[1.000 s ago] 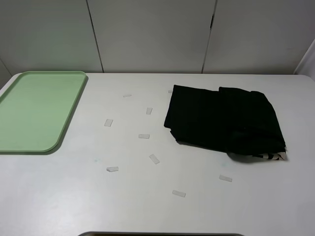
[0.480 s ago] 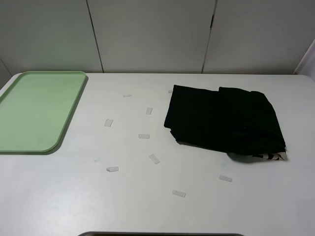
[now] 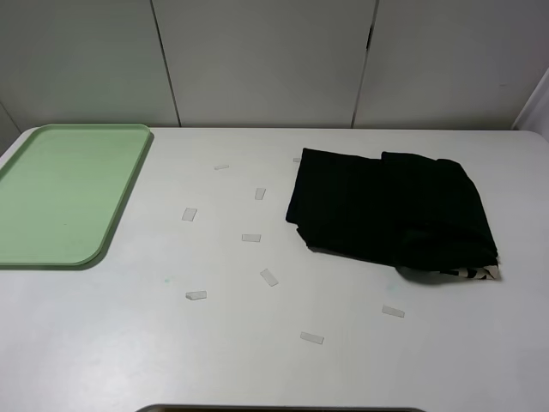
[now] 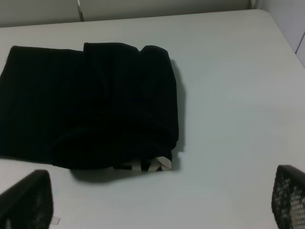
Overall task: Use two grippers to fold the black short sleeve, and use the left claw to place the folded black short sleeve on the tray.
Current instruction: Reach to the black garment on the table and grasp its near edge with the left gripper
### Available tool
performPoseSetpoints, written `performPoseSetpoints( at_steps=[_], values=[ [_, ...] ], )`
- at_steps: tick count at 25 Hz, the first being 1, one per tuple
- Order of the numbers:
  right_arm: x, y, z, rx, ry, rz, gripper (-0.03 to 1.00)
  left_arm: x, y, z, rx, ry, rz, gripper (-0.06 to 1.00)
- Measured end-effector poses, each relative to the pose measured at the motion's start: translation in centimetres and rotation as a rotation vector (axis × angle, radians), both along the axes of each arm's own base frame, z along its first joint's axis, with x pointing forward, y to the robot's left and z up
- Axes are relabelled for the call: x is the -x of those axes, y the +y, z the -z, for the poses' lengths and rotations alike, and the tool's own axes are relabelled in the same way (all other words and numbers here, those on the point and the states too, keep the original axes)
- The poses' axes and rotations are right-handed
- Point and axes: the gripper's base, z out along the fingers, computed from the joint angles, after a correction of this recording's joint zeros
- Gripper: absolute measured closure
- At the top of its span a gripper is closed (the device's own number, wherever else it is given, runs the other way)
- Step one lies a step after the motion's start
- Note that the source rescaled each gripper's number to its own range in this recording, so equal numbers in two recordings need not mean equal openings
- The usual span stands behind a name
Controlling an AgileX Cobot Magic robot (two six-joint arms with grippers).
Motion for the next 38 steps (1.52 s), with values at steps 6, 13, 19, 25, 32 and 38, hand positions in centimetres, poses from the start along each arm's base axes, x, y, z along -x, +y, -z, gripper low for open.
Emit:
performPoseSetpoints(
  at_steps=[6, 13, 19, 25, 32, 38],
  values=[
    [0.0, 0.0, 0.0, 0.000, 0.000, 0.000, -0.03, 0.0, 0.0, 0.0, 0.000, 0.000, 0.000, -0.01],
    [0.0, 0.0, 0.0, 0.000, 0.000, 0.000, -0.03, 0.0, 0.0, 0.0, 0.000, 0.000, 0.000, -0.01],
    [0.0, 0.0, 0.0, 0.000, 0.000, 0.000, -0.03, 0.0, 0.0, 0.0, 0.000, 0.000, 0.000, -0.01],
    [0.0, 0.0, 0.0, 0.000, 0.000, 0.000, -0.03, 0.0, 0.0, 0.0, -0.001, 0.000, 0.000, -0.01],
    [0.0, 0.0, 0.0, 0.000, 0.000, 0.000, -0.03, -0.3, 0.1, -0.2, -0.021, 0.027, 0.005, -0.05],
    [0.0, 0.0, 0.0, 0.000, 0.000, 0.000, -0.03, -3.4, 0.1, -2.7, -0.013, 0.164, 0.015, -0.05]
  ],
)
